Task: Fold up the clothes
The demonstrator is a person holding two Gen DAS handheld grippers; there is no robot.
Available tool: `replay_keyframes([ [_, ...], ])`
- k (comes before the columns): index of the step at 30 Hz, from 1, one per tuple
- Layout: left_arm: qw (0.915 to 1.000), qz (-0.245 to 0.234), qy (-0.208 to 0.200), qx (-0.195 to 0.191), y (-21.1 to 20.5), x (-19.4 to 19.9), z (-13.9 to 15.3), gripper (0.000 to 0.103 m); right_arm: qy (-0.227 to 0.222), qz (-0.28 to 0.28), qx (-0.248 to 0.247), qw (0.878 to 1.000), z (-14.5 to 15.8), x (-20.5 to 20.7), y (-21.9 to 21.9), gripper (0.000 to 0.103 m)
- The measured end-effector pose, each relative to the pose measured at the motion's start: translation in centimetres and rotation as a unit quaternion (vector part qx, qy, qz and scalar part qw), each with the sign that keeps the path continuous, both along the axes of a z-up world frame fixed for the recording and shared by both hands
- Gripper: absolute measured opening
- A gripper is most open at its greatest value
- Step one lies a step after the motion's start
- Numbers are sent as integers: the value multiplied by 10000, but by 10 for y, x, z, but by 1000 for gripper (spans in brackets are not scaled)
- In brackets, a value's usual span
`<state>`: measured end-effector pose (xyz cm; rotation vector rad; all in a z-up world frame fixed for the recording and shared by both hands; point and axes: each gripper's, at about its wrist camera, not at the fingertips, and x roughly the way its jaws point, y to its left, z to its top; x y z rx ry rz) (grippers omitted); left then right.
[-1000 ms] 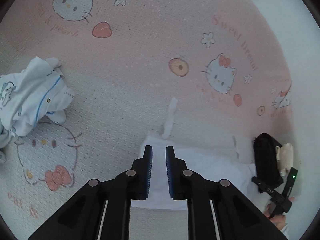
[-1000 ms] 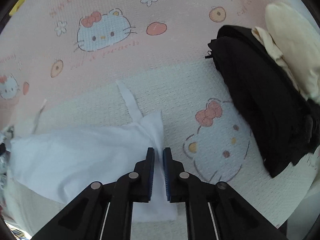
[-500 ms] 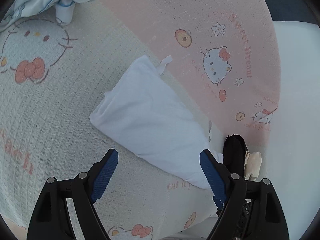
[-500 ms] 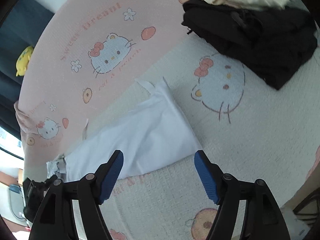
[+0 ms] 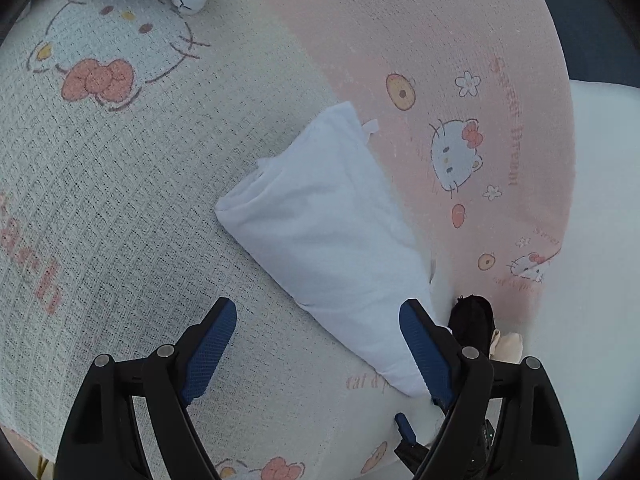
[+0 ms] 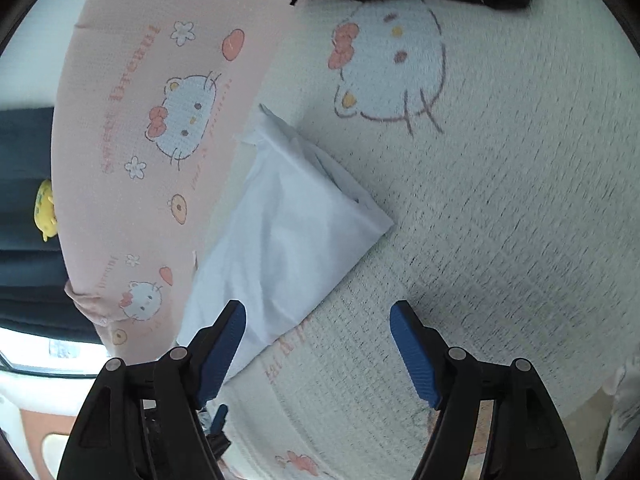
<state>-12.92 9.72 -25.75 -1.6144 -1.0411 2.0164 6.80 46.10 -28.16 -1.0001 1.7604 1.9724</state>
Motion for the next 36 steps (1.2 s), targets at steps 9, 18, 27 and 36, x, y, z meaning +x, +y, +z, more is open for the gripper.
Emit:
replay_keyframes([
  [9, 9987, 357, 330, 131, 10, -5, -17, 83, 509, -492, -55, 9975, -7, -10, 5, 82],
  [18, 9937, 927, 583, 256, 18, -18, -19, 86, 1051, -1164, -242, 9873, -11, -8, 13, 87],
  [27, 9935, 755, 647, 551, 21, -19, -23, 86, 1439, -1034, -29, 9842, -7, -39, 3, 87],
  [36, 9951, 770, 607, 96, 28, -19, -20, 83, -16, -416, 1672, 9850, 9, -72, -24, 26],
])
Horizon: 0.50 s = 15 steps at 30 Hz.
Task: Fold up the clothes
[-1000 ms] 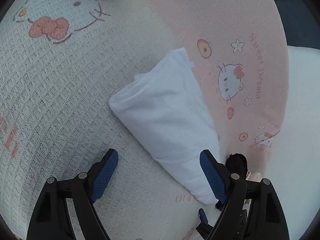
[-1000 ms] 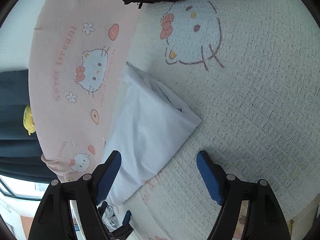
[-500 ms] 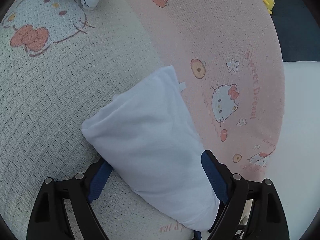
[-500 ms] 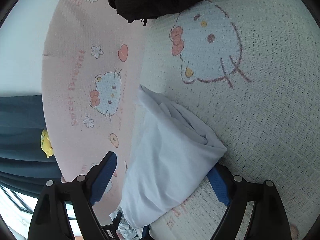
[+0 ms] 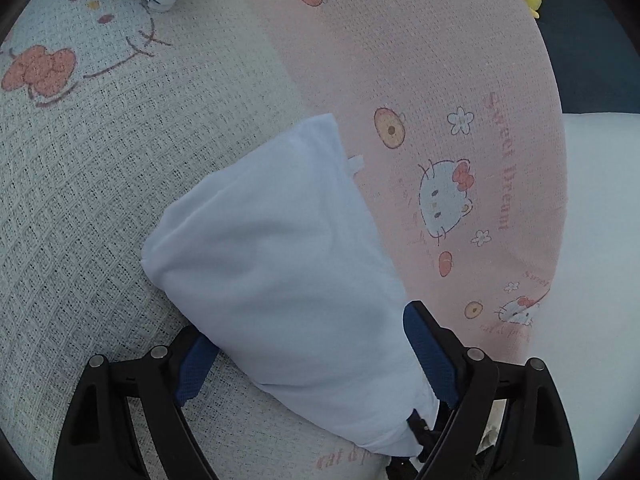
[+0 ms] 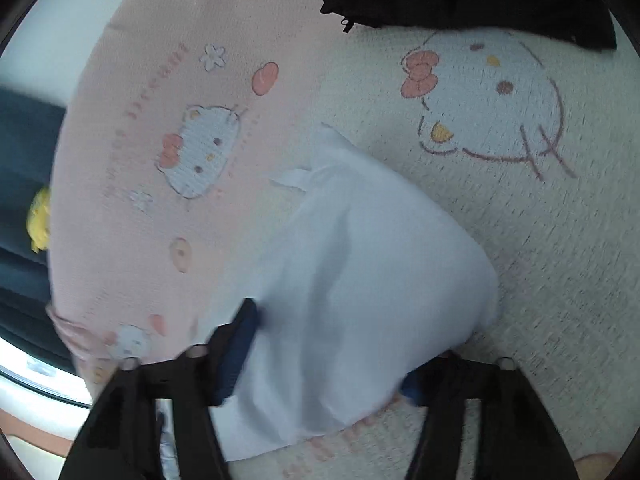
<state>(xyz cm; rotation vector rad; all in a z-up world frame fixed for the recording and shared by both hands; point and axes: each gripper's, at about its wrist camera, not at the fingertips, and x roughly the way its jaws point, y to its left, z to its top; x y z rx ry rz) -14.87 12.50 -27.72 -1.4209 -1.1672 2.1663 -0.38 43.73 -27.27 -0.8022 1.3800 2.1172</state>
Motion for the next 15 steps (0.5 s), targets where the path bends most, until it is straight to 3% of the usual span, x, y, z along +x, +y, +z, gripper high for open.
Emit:
replay_keyframes([
  [1, 9999, -2, -32, -121, 1, 0, 1, 77, -225, 70, 255, 9994, 2, -5, -4, 26],
  [2, 9986, -29, -62, -525, 5, 0, 3, 52, -450, 139, 509, 9976, 4, -10, -8, 25],
  [3, 9955, -58, -93, -938, 8, 0, 6, 39, -675, 209, 762, 9946, 6, -14, -11, 25],
  [8, 9906, -405, 230, -1283, 2, 9, 8, 28, -1463, 614, 1906, 9688, 21, -35, -33, 16],
  [9, 9893, -475, 295, -1349, 1, 11, 9, 24, -1463, 651, 1989, 9669, 24, -35, -35, 14],
  [13, 9965, -202, -103, -807, -27, 12, 5, 18, -1170, 813, 1988, 9696, 41, -25, -37, 13],
  [15, 9962, -243, -50, -838, -34, 16, 14, 16, -1061, 961, 1944, 9704, 49, -20, -40, 13],
])
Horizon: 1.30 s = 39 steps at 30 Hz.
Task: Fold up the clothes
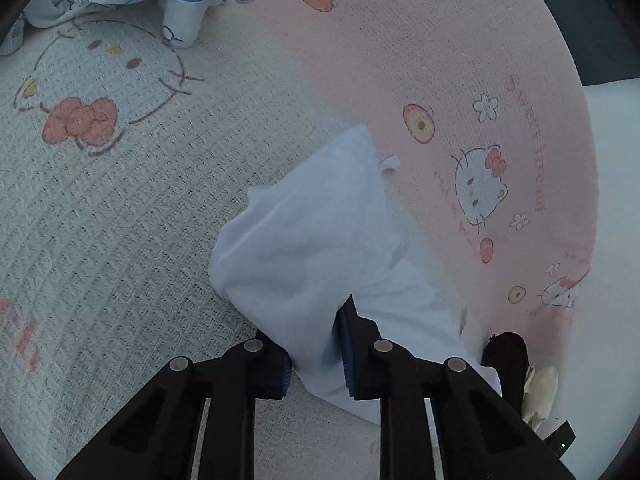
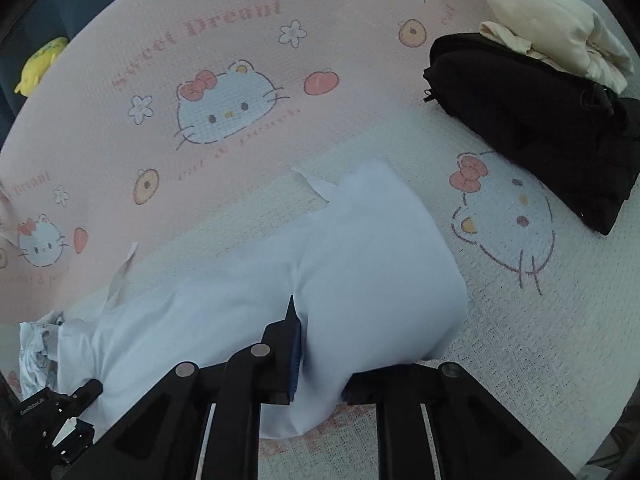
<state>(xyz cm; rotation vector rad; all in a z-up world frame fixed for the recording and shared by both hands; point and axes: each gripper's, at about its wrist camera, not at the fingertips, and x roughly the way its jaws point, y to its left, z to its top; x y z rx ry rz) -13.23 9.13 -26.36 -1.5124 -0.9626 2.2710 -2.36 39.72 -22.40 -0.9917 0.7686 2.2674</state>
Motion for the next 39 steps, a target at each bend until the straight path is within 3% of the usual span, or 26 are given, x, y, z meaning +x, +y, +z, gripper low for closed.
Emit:
replay_keyframes([
  [4, 9989, -265, 233, -302, -10, 17, 15, 16, -168, 288, -220, 9992, 6, 7, -11, 13],
  [6, 9988, -376, 196, -244, -17, 27, 11, 16, -239, 335, -350, 9985, 4, 17, -14, 13],
  [10, 9992, -231, -231, 240, -36, 44, -8, 16, -183, 321, -784, 9962, 0, 39, -13, 13],
  [18, 9983, -555, -140, 89, -42, 66, 7, 16, 4, 184, -1655, 9860, -15, 84, -7, 13],
  [26, 9964, -802, -249, 143, -46, 83, -6, 17, 12, 238, -1981, 9799, -24, 105, 0, 14],
  [30, 9961, -841, -284, 32, -40, 77, -7, 18, 128, 37, -2304, 9730, -35, 112, 9, 32],
  [32, 9960, -809, -391, 4, -38, 74, -10, 20, 273, -57, -2507, 9677, -39, 116, 14, 33],
  [36, 9939, -531, -749, 607, -49, 69, -24, 24, 437, -143, -2755, 9602, -42, 121, 20, 39],
  [39, 9860, -171, -1117, 1225, -61, 66, -36, 26, 386, -116, -2683, 9625, -39, 121, 17, 49],
])
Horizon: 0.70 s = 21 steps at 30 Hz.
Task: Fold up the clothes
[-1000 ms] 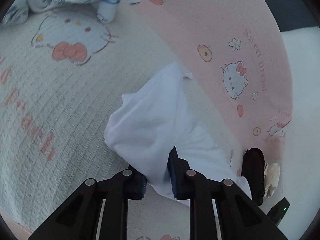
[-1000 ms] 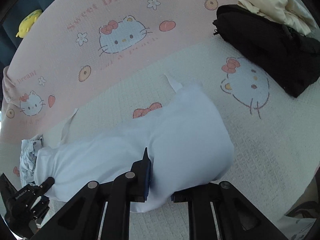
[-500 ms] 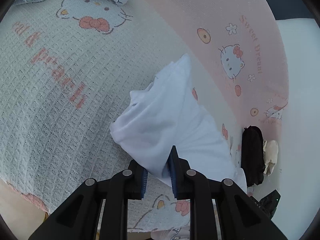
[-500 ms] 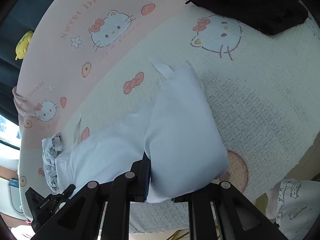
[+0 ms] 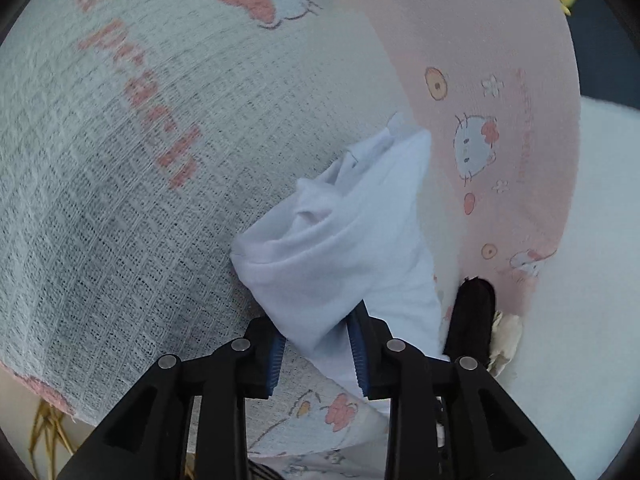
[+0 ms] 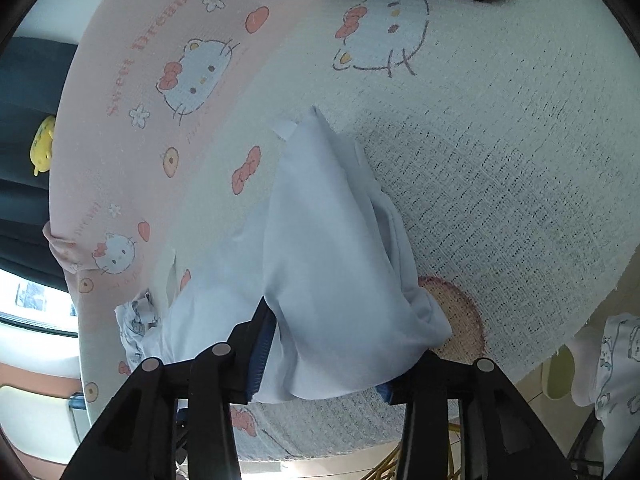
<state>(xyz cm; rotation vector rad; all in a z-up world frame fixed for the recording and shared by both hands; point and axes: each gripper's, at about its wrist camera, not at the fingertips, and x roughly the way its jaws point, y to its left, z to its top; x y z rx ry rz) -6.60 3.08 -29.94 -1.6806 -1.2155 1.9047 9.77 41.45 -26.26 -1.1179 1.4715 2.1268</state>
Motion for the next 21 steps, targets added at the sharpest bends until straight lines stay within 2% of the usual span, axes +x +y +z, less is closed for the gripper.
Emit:
replay_keyframes([
  [3, 9980, 296, -323, 449, -8, 1, -11, 26, -80, -47, 105, 9999, 5, 4, -2, 62],
  [7, 9972, 233, -542, 460, -9, 1, -11, 26, -200, -193, 115, 9995, 8, 13, 2, 66],
  [10, 9974, -90, -686, 196, -3, -5, -3, 28, -279, -241, 23, 9993, 6, 18, 8, 66],
  [11, 9973, -176, -700, 107, -1, -7, 0, 33, -311, -232, 49, 9992, 7, 21, 10, 66],
  [15, 9982, -240, -438, -339, 0, -5, 22, 65, -597, -107, 523, 9968, 16, 25, 11, 66],
  [17, 9972, -301, -232, -641, 1, -4, 35, 67, -702, 0, 772, 9945, 20, 26, 11, 66],
  [21, 9946, -500, -19, -904, -1, -1, 49, 67, -762, 263, 978, 9919, 24, 31, 8, 66],
])
